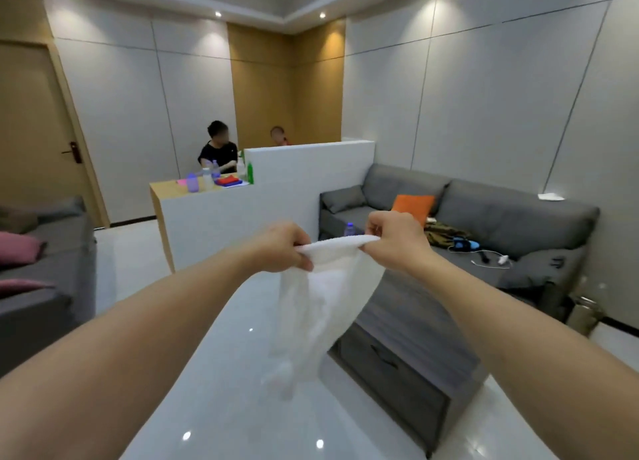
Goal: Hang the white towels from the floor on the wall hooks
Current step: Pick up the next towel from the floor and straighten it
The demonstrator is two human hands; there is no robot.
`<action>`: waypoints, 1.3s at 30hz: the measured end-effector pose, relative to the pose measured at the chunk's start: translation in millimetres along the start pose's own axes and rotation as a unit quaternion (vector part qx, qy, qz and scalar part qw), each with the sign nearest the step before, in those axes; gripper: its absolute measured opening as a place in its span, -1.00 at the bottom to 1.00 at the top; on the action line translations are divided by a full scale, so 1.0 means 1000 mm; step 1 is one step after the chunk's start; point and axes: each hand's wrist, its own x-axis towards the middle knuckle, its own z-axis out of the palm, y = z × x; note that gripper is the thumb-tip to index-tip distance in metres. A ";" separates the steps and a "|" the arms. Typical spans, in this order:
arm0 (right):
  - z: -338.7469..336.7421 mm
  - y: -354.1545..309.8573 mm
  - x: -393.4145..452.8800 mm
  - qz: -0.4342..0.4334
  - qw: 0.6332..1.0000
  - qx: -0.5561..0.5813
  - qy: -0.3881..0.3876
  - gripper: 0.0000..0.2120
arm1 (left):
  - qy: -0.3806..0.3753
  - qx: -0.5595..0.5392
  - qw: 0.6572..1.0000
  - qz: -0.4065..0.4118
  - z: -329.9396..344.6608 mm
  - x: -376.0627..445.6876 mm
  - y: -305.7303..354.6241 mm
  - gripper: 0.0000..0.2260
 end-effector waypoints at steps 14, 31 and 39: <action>-0.079 0.170 0.042 0.206 0.929 0.286 -0.114 -0.59 | 0.033 -0.236 0.955 0.177 0.069 0.211 0.174 -0.86; -0.030 0.312 0.254 0.288 0.839 0.460 0.024 -0.70 | -0.226 -0.230 0.944 0.064 0.197 0.443 0.126 -0.65; -0.043 0.389 0.285 0.337 0.798 0.499 0.024 -0.72 | -0.109 -0.289 0.951 0.012 0.234 0.500 0.150 -0.92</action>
